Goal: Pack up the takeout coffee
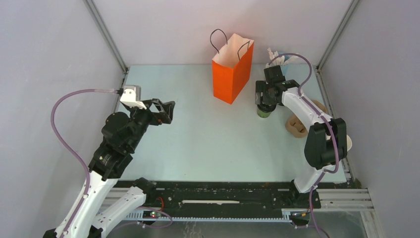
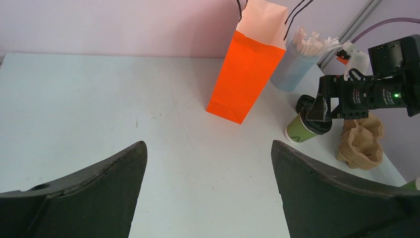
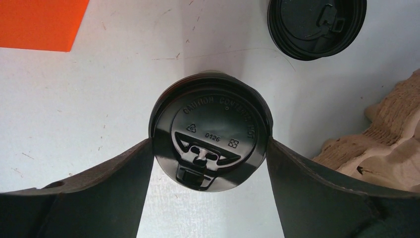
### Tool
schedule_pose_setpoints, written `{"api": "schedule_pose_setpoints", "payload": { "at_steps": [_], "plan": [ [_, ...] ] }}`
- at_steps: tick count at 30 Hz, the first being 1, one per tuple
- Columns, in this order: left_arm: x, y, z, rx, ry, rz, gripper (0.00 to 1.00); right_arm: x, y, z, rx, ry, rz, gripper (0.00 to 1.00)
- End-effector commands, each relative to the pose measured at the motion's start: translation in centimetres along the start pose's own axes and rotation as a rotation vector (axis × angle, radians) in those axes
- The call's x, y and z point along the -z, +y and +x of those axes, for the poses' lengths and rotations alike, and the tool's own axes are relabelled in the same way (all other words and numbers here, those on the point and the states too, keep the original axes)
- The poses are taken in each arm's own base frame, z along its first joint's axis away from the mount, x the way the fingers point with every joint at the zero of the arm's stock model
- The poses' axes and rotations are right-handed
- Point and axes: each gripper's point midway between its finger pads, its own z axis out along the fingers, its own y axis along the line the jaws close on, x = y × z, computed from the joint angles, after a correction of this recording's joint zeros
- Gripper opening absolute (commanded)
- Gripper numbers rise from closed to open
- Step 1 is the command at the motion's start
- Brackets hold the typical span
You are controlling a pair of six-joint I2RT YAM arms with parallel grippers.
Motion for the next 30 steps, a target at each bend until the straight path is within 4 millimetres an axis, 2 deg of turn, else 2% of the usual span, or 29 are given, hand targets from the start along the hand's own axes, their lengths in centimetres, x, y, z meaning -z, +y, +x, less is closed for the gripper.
{"api": "schedule_pose_setpoints", "payload": {
  "at_steps": [1,3,6,8,11,14,16,18,21,23,24,26,30],
  "plan": [
    [-0.4,-0.4,0.5,0.002,0.002,0.028,1.0,0.4,0.0,-2.0,0.003,-0.043,-0.019,0.93],
    [-0.4,-0.6,0.5,0.008,0.002,0.04,1.0,0.6,0.0,-1.9,0.002,-0.035,-0.019,0.99],
    [-0.6,-0.9,0.6,0.016,0.008,0.054,1.0,1.4,-0.1,-2.2,-0.001,-0.037,-0.012,1.0],
    [-0.6,-1.1,0.7,0.018,0.01,0.061,1.0,2.6,0.0,-2.7,-0.008,-0.049,-0.018,1.0],
    [-0.5,-1.3,0.6,0.022,0.009,0.071,1.0,5.5,0.4,-3.6,-0.008,-0.083,-0.03,1.0],
    [-0.2,-1.6,0.3,0.024,0.0,0.084,1.0,9.6,0.5,-4.4,-0.018,-0.126,-0.058,1.0],
    [0.0,-1.7,0.3,0.023,-0.002,0.088,1.0,11.7,-0.3,-4.0,-0.031,-0.149,-0.052,1.0],
    [0.1,-2.1,0.4,0.023,-0.002,0.102,1.0,12.8,-2.2,-3.2,-0.071,-0.176,-0.017,0.98],
    [0.4,-2.7,0.3,0.019,-0.004,0.128,1.0,12.6,-5.8,-1.4,-0.192,-0.193,0.034,0.95],
    [0.7,-2.9,0.3,0.004,-0.005,0.128,1.0,11.4,-8.4,-0.1,-0.309,-0.168,0.074,0.9],
    [0.8,-3.0,0.4,-0.004,-0.003,0.128,1.0,10.7,-9.7,0.5,-0.379,-0.148,0.104,0.84],
    [0.9,-3.4,0.5,-0.017,0.0,0.138,1.0,9.2,-11.8,1.4,-0.507,-0.114,0.182,0.81],
    [1.4,-4.3,0.7,-0.038,0.008,0.169,1.0,6.1,-12.9,2.1,-0.669,-0.082,0.303,0.81]
  ]
}}
